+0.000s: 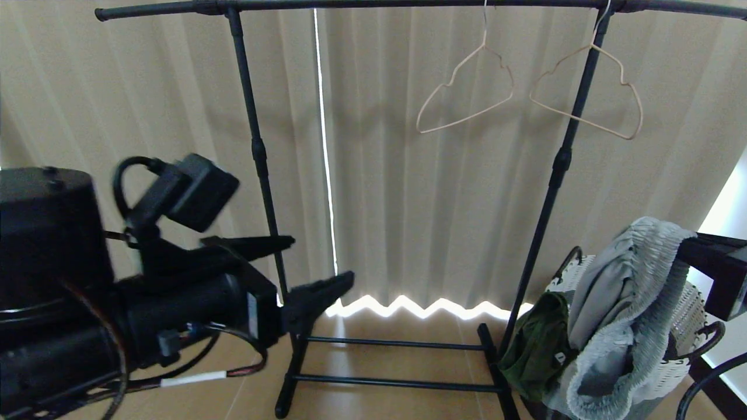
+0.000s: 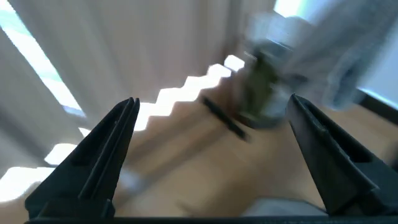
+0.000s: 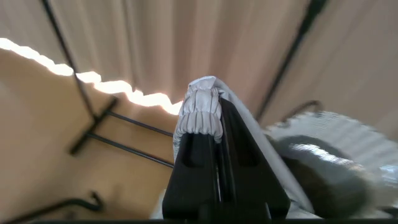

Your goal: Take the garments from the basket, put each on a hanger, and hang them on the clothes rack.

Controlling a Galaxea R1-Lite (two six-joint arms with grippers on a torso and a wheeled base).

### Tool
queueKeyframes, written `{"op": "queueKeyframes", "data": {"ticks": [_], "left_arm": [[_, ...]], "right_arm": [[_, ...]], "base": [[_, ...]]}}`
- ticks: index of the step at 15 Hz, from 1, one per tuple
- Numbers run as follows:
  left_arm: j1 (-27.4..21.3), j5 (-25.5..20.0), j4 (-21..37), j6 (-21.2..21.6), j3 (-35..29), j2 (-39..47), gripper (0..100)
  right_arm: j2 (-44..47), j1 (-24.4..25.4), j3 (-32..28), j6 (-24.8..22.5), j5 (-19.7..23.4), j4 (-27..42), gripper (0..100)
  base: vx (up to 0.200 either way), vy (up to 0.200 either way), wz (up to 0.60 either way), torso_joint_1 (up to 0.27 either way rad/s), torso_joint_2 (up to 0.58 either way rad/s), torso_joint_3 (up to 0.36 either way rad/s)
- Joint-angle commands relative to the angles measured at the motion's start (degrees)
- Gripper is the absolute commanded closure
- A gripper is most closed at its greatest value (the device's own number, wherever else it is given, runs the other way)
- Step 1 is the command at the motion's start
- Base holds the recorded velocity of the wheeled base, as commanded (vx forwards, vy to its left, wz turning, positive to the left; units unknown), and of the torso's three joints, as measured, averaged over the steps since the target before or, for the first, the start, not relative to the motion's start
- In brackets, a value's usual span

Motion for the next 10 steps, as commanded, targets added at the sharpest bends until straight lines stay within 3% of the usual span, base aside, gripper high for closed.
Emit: {"op": "queueKeyframes", "data": {"ticks": [1,7,10], "left_arm": [[-7.6,0.3,-3.4,-4.5,-0.1,10.6,0],[-15.9,3.9,-11.7,-6.3,-0.9,20.2,0],[-20.6,5.8,-11.6,-8.3,-9.1,27.7,0]], "right_arm": [[2.1,1.8,-2.2,1.1,0.1,-0.1,100],[2.1,8.8,-4.9,3.2,0.2,-0.2,100],[1.2,11.1,-6.0,6.9,1.5,-0.2,100]], "base": [[0.0,0.0,0.0,0.0,0.0,0.0],[0.0,0.0,0.0,0.0,0.0,0.0],[0.0,0.0,0.0,0.0,0.0,0.0]]}}
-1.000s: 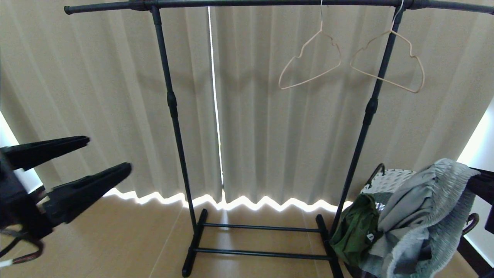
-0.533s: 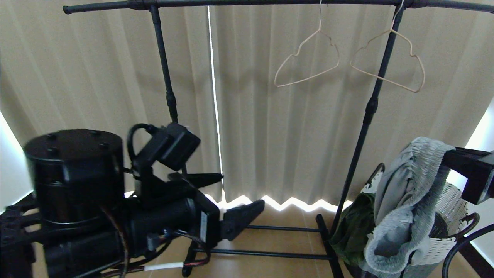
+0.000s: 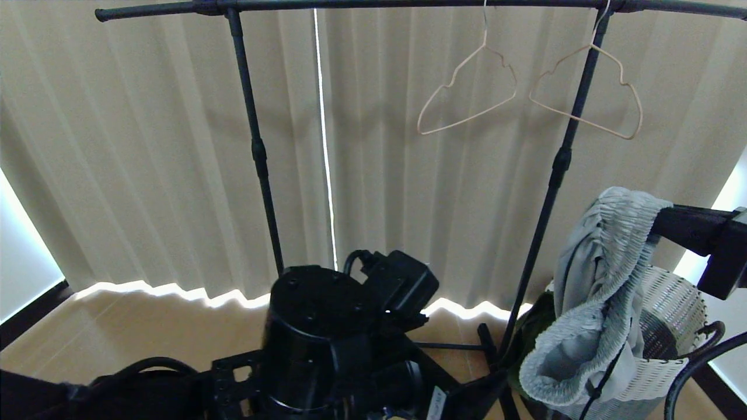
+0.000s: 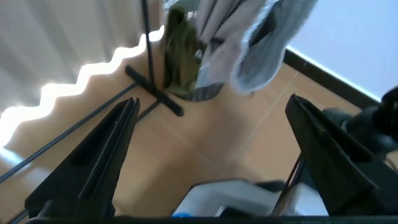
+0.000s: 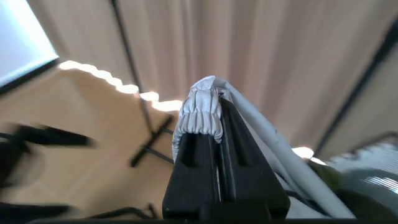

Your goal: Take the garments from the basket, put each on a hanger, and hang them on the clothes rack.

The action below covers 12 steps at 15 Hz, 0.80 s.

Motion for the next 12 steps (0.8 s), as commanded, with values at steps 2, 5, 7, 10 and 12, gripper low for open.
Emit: {"op": "queueKeyframes", "data": {"ticks": [2,5,7,10,12], "left_arm": [[-3.9,4.4,0.1,-0.4,-11.9,12.9,0],[-3.9,6.5,0.2,-0.5,-17.6,19.7,0],[-3.9,9.1,0.2,-0.9,-20.0,23.0,0],[-3.7,11.2,1.4,-0.8,-21.3,22.9,0],[-3.7,11.6,5.1,-0.9,-20.3,21.1,0]], "right_arm": [[-1.8,1.0,-0.2,0.4,1.3,0.0,100],[-4.2,1.0,-0.2,0.4,3.3,0.0,100],[-5.8,1.0,0.2,0.3,4.8,0.0,100],[-6.7,1.0,0.4,0.2,5.1,0.1,100],[-6.6,1.0,0.3,0.2,5.1,0.1,100]], "base": [[0.0,0.0,0.0,0.0,0.0,0.0],[0.0,0.0,0.0,0.0,0.0,0.0],[0.0,0.0,0.0,0.0,0.0,0.0],[0.0,0.0,0.0,0.0,0.0,0.0],[0.0,0.0,0.0,0.0,0.0,0.0]]}}
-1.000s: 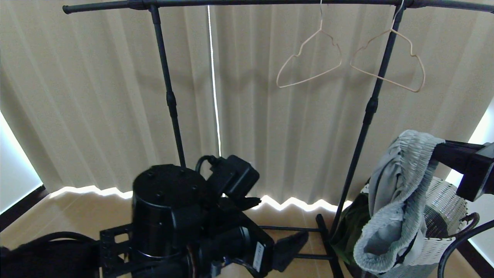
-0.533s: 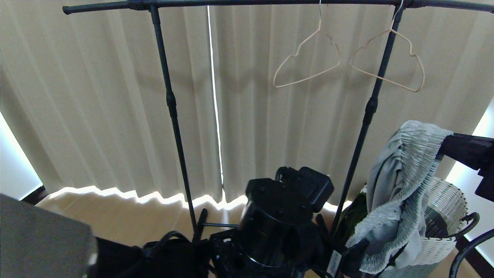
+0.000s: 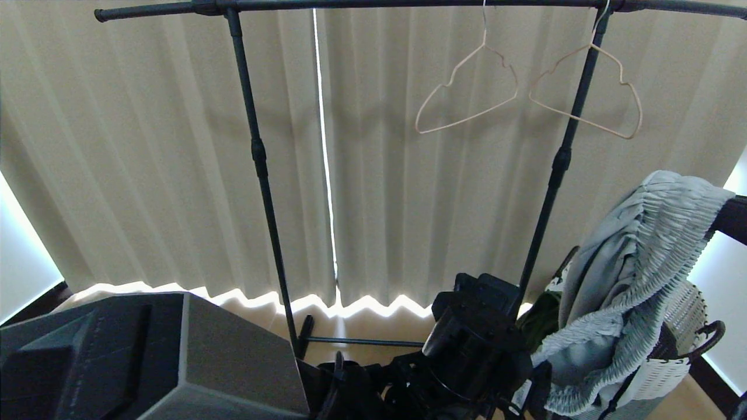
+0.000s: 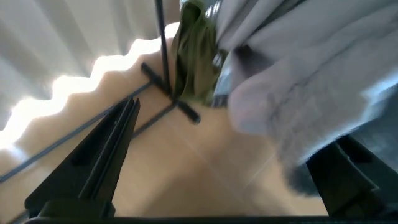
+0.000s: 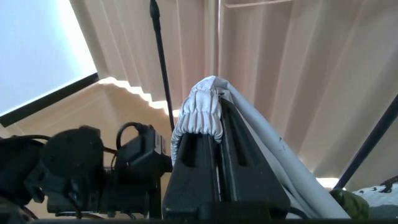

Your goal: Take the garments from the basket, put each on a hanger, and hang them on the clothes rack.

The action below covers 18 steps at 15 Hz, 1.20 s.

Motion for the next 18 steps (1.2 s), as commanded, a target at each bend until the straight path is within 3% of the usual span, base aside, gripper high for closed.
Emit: {"op": "queueKeyframes", "data": {"ticks": [1,4,5,8,10,12,18], "left_arm": [[0.0,0.5,0.7,0.0,0.8,-1.3,0],[0.0,0.5,0.8,0.1,1.2,-1.8,0],[0.0,0.5,0.7,0.2,1.8,-1.8,100],[-0.4,1.1,-0.8,1.3,5.2,-4.2,100],[-1.5,0.8,-10.8,4.9,14.5,-10.5,100],[-0.9,0.6,-15.9,8.6,19.3,-15.6,100],[4.4,0.5,-10.7,8.8,20.8,-32.7,100]], "right_arm": [[-0.4,0.0,-0.1,0.0,0.0,0.0,100],[-0.3,0.0,-0.2,0.0,0.0,0.0,100],[-0.3,0.0,-0.2,0.0,0.0,0.0,100],[0.2,0.0,0.0,0.0,0.0,0.1,100],[2.4,0.0,0.0,-0.2,0.0,0.2,100],[4.3,0.0,-0.2,-0.3,0.5,0.1,100],[8.5,1.4,-5.4,-0.3,2.6,-0.2,100]], "base": [[0.0,0.0,0.0,0.0,0.0,0.0],[0.0,0.0,0.0,0.0,0.0,0.0],[0.0,0.0,0.0,0.0,0.0,0.0],[0.0,0.0,0.0,0.0,0.0,0.0],[0.0,0.0,0.0,0.0,0.0,0.0],[0.0,0.0,0.0,0.0,0.0,0.0],[0.0,0.0,0.0,0.0,0.0,0.0]]}}
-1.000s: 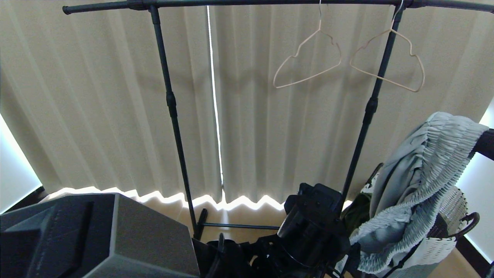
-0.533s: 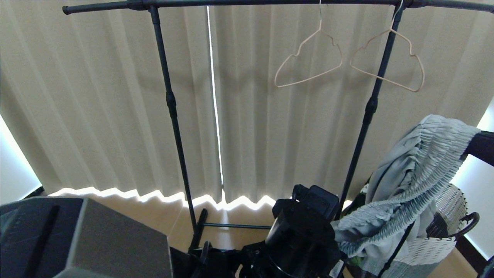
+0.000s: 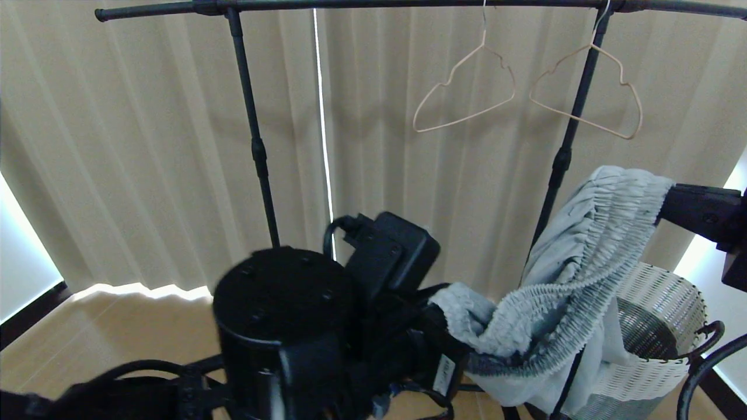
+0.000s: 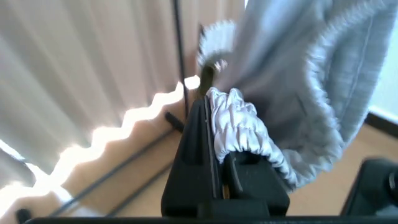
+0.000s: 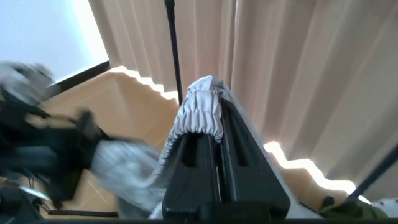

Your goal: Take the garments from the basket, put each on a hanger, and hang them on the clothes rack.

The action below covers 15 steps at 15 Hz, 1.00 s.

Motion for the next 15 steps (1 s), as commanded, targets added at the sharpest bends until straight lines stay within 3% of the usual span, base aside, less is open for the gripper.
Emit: {"op": "queueKeyframes", "data": {"ticks": [1,2,4,8,12,15], "left_arm": [[3.5,-0.2,5.1,0.1,-0.8,-10.8,100],[4.0,-0.4,7.1,0.1,-1.3,-12.2,100],[7.2,-1.9,17.0,0.1,-5.1,-17.9,100],[13.1,-2.2,30.1,1.4,-16.0,-21.9,100],[14.6,-2.3,33.6,5.1,-22.2,-21.6,100],[15.2,-2.3,34.2,5.4,-20.3,-20.2,100]], "right_arm": [[3.3,0.1,-3.7,0.0,0.3,0.0,100],[3.9,0.1,-4.6,0.0,0.3,0.0,100],[6.5,0.1,-7.4,0.1,0.3,-0.5,100],[8.7,0.1,-8.8,-0.1,0.7,-8.0,100],[8.8,0.1,-12.2,-0.1,2.0,-8.1,100],[8.8,0.0,-9.5,-0.3,1.6,-7.7,100]], "base": [[0.0,0.0,0.0,0.0,0.0,0.0],[0.0,0.0,0.0,0.0,0.0,0.0],[0.0,0.0,0.0,0.0,0.0,0.0],[0.0,0.0,0.0,0.0,0.0,0.0],[0.0,0.0,0.0,0.0,0.0,0.0],[0.0,0.0,0.0,0.0,0.0,0.0]]}}
